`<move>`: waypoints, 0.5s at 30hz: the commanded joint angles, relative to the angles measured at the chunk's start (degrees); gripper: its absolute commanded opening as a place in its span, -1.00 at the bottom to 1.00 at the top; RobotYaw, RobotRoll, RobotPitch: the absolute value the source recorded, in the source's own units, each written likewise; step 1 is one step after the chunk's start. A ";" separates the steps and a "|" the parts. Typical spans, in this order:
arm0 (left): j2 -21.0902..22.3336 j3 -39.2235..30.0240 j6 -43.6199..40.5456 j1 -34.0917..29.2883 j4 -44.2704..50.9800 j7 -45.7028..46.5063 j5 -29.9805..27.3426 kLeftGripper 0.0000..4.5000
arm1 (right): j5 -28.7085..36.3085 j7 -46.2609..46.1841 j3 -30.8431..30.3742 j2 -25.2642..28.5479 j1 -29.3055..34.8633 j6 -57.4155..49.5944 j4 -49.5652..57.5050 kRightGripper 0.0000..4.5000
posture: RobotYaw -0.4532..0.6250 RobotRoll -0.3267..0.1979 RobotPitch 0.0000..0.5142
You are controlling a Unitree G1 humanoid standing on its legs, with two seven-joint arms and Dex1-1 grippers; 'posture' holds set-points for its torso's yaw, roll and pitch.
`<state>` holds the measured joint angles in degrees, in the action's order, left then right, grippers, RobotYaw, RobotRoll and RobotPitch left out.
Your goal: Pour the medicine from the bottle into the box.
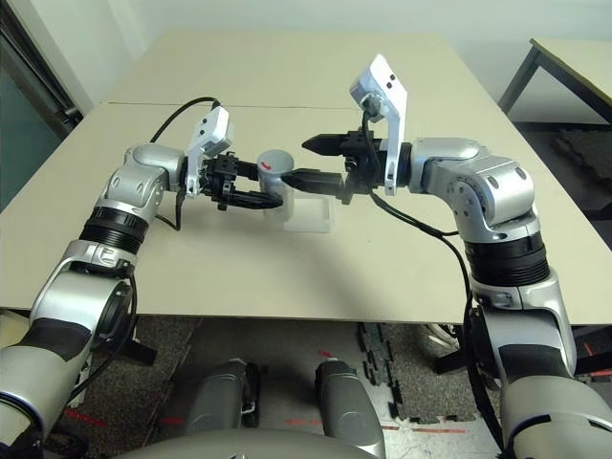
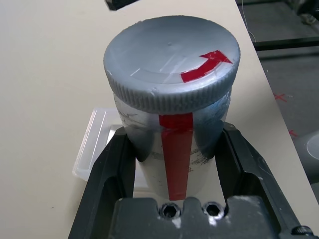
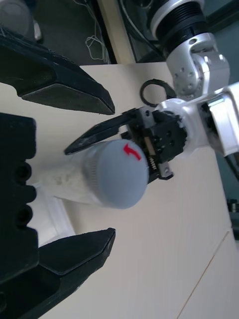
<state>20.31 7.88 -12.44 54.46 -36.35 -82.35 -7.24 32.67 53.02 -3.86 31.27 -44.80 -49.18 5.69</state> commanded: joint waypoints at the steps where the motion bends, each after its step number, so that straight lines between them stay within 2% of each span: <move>1: -0.53 0.54 -0.29 0.67 1.18 0.35 -1.05 0.09 | -1.72 -0.89 -1.47 -1.23 -1.27 2.05 -0.59 1.00 | -0.20 0.25 -0.76; 15: -1.20 0.55 -1.21 0.50 2.54 0.97 -1.64 0.09 | -5.81 -1.13 -3.49 -3.60 -1.06 6.67 -2.73 1.00 | -0.19 0.25 -0.75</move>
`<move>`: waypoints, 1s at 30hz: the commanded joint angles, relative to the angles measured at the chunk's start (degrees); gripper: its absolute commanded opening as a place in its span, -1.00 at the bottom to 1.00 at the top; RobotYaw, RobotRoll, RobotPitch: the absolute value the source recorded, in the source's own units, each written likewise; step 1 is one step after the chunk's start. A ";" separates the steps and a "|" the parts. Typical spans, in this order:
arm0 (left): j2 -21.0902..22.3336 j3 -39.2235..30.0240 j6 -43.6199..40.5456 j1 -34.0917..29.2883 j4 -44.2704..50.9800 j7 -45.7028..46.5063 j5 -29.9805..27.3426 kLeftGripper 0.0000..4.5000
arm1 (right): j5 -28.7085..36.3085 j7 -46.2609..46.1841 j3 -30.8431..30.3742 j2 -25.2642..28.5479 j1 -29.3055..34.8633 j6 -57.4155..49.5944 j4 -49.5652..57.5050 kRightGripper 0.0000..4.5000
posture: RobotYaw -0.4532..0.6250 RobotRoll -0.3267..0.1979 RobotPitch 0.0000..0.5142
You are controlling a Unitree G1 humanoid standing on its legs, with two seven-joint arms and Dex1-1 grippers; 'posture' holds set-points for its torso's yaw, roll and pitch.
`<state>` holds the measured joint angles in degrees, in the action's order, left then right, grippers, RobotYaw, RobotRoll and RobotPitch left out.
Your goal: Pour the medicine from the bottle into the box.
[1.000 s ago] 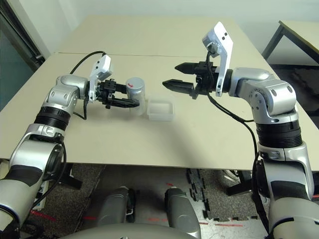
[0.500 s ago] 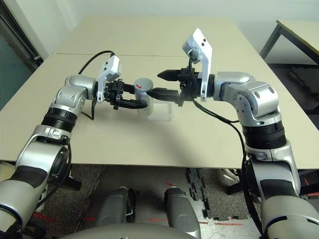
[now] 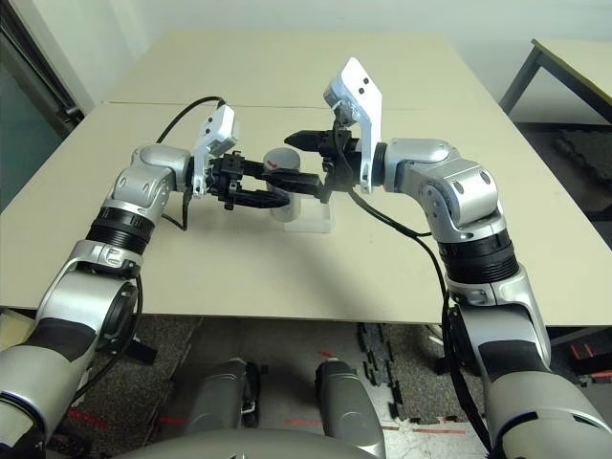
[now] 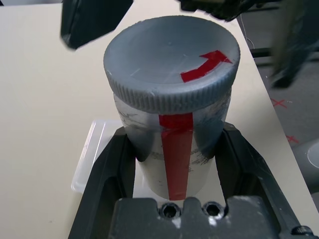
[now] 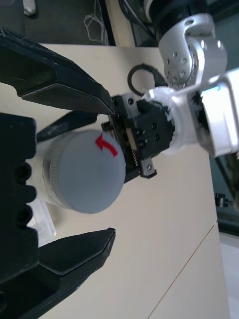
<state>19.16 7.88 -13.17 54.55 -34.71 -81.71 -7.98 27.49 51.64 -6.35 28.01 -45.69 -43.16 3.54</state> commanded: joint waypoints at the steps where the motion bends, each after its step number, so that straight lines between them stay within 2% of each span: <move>1: -0.04 0.54 -0.52 0.38 0.91 0.34 -0.93 0.09 | -0.75 0.27 -1.01 -0.38 -0.10 0.72 -0.55 1.00 | -0.19 0.25 -0.75; 4: 0.01 0.47 -0.58 0.34 0.79 0.37 -0.98 0.09 | -0.95 0.43 -0.98 -0.37 0.23 0.71 -0.22 0.73 | -0.20 0.25 -0.74; 7: 0.08 0.43 -0.58 0.32 0.49 0.42 -1.01 0.09 | -0.94 0.65 -0.87 -0.30 0.46 0.86 0.14 0.23 | -0.20 0.25 -0.74; 8: 0.11 0.44 -0.54 0.32 0.42 0.44 -1.03 0.09 | -0.93 0.69 -0.83 -0.29 0.49 0.90 0.21 0.14 | -0.20 0.25 -0.74; 14: 0.89 0.56 -0.21 -0.01 -0.19 -0.03 -0.77 0.09 | 0.33 2.91 -0.13 0.64 0.15 0.88 0.44 0.14 | -0.20 0.25 -0.73; 19: 0.81 1.24 -0.75 0.48 1.23 -1.49 -1.16 0.09 | 1.60 13.18 -0.74 1.53 -3.12 5.71 -5.64 0.14 | -0.22 0.25 -0.70; 24: 0.37 2.41 -1.67 0.52 3.76 -2.52 -1.94 0.09 | -2.62 27.09 -3.50 1.22 -11.31 17.63 -21.94 0.14 | -0.20 0.25 -0.65; 30: -0.06 4.20 -4.03 -1.24 9.44 -3.25 -3.09 0.09 | -7.83 38.29 -4.12 -3.22 -21.05 32.87 -43.80 0.14 | -0.14 0.25 -0.61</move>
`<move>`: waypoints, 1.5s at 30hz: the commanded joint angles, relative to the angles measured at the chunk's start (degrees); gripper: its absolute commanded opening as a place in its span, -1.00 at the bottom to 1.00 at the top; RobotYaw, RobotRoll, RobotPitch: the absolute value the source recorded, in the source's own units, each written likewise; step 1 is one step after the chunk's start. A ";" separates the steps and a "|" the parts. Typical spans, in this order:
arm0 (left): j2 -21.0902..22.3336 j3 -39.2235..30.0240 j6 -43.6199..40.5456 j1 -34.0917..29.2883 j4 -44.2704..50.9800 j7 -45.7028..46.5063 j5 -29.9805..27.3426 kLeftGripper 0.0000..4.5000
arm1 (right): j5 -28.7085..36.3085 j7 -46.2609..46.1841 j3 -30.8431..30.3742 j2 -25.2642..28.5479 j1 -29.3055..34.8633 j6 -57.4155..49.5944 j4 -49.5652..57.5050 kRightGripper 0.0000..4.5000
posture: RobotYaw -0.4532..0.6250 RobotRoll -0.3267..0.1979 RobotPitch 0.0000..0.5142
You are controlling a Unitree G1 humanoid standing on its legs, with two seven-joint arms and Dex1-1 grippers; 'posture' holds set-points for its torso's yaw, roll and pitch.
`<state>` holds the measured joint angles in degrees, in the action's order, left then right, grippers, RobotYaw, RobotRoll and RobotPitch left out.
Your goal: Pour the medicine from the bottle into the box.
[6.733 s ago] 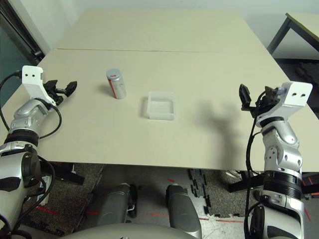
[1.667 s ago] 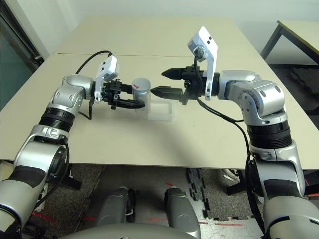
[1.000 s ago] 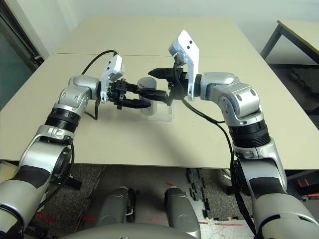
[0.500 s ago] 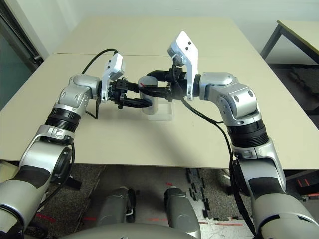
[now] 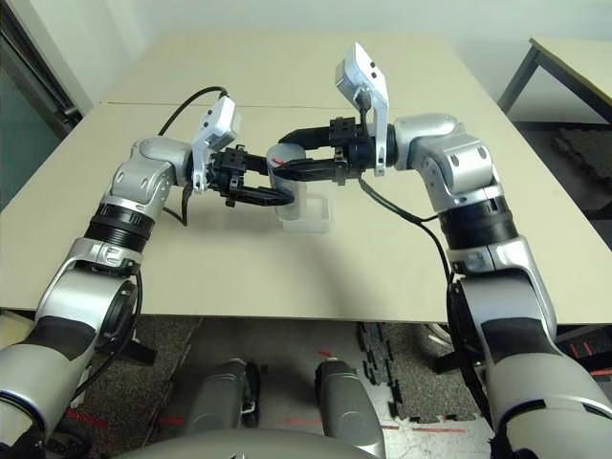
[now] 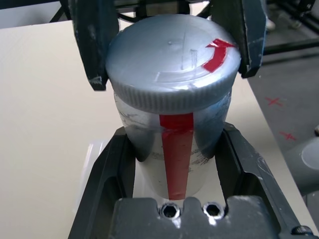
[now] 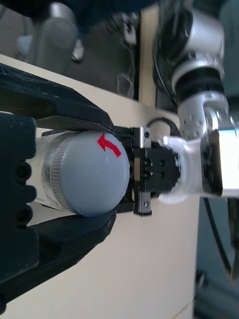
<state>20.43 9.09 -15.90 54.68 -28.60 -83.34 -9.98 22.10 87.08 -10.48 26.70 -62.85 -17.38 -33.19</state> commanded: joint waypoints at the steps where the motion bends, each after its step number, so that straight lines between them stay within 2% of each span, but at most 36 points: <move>1: -1.33 3.24 -1.67 -1.67 4.15 -1.58 -1.22 0.09 | -3.25 3.59 0.20 -2.58 -5.08 9.08 -10.01 0.14 | -0.13 0.25 -0.61; 4: -1.17 3.59 -2.82 -2.49 6.32 -1.26 -1.58 0.09 | -4.61 4.62 0.97 -3.81 -7.22 11.59 -14.64 0.14 | -0.11 0.25 -0.62; 7: -0.83 3.33 -3.22 -2.92 7.11 -0.56 -1.78 0.09 | -4.62 4.59 1.45 -4.09 -7.57 10.40 -14.24 0.14 | -0.11 0.25 -0.62; 9: -0.66 2.98 -3.25 -2.95 7.01 0.01 -1.80 0.09 | -4.02 4.62 1.63 -3.56 -6.81 8.27 -11.87 0.47 | -0.11 0.25 -0.62; 13: -0.30 2.51 -3.25 -3.06 6.73 0.70 -2.07 0.09 | -2.35 5.01 1.87 -1.25 -3.66 2.64 -3.82 1.00 | -0.13 0.25 -0.62; 21: 0.62 2.64 -3.23 -3.80 6.80 1.39 -2.64 0.09 | 2.96 0.90 4.58 4.56 4.90 -10.72 17.49 1.00 | -0.15 0.25 -0.62; 26: 0.97 2.05 -3.31 -4.05 6.79 2.33 -3.01 0.09 | 5.79 -6.17 8.67 7.50 10.09 -16.53 26.75 1.00 | -0.17 0.25 -0.63; 29: 0.99 1.49 -2.67 -3.72 5.65 3.30 -3.01 0.09 | 5.67 -13.20 10.98 6.86 12.37 -17.64 30.26 1.00 | -0.20 0.25 -0.64; 31: 0.88 1.23 -1.82 -3.33 4.41 4.09 -2.81 0.09 | 4.85 -21.12 12.28 4.75 14.09 -19.32 33.07 1.00 | -0.20 0.25 -0.64; 36: 0.85 1.60 -0.27 -2.67 1.66 4.02 -2.26 0.09 | 5.25 -29.71 11.10 2.24 16.64 -23.26 37.79 1.00 | -0.22 0.25 -0.65; 45: 0.60 2.09 2.14 -1.05 -2.39 3.42 -1.67 0.09 | 6.13 -33.65 7.20 1.66 17.53 -28.47 41.89 1.00 | -0.22 0.25 -0.65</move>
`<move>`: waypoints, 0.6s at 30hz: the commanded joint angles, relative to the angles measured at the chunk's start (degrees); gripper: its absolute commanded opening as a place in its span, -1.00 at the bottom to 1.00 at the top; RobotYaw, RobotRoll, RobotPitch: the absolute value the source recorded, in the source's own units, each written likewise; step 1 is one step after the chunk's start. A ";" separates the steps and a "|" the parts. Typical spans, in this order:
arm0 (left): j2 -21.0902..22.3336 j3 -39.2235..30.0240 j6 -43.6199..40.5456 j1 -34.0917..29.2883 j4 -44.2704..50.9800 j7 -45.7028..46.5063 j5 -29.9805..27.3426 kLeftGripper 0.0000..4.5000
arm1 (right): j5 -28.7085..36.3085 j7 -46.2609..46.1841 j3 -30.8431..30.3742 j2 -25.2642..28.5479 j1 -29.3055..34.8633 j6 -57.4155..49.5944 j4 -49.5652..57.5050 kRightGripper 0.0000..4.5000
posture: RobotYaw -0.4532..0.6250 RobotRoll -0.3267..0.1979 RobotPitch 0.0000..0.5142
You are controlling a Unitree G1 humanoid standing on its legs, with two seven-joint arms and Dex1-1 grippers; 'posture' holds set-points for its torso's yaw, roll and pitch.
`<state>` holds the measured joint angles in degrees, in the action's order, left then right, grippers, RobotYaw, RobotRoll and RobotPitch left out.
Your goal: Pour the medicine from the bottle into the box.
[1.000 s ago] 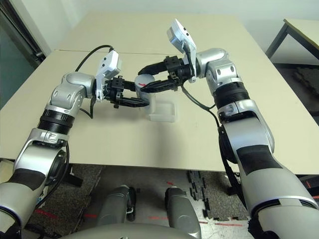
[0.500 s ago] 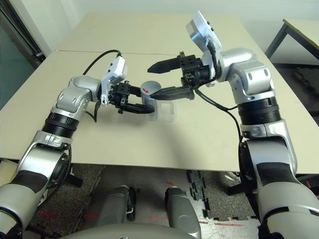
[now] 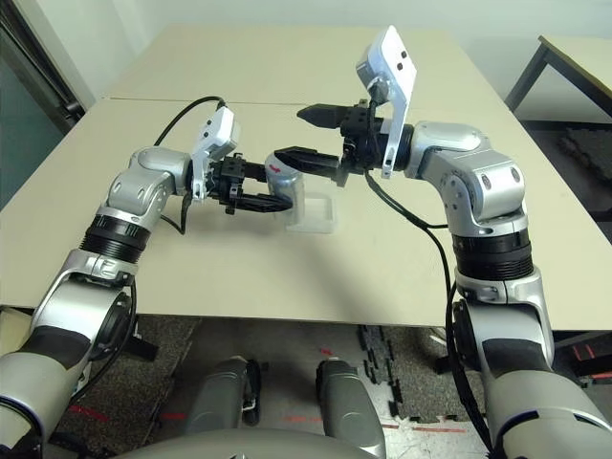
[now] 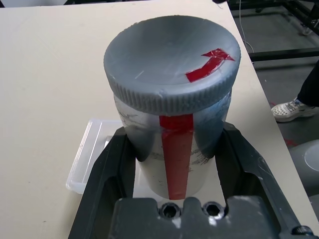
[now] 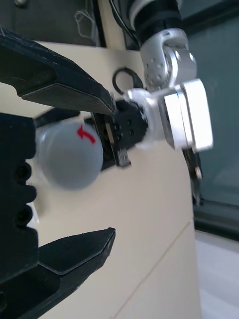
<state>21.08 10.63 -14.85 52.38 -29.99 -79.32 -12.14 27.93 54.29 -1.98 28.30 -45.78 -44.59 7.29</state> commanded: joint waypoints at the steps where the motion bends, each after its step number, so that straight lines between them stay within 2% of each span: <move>1: -0.05 0.59 1.30 1.36 -1.32 -0.69 0.53 0.09 | -0.12 -1.38 -1.74 0.13 0.40 -1.34 1.30 1.00 | -0.22 0.25 -0.65; 11: -0.15 0.85 2.06 1.16 -1.54 -1.02 0.53 0.09 | -5.49 -5.63 -6.20 -1.54 -1.36 1.79 -2.34 1.00 | -0.20 0.25 -0.66; 18: -0.19 0.81 1.84 0.96 -1.11 -0.84 0.35 0.09 | -6.34 -6.06 -6.99 -3.07 -1.36 2.47 -2.92 1.00 | -0.18 0.25 -0.66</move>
<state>20.93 11.08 -13.29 53.26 -32.04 -79.92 -11.96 22.00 48.43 -8.41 25.37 -46.56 -42.77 4.52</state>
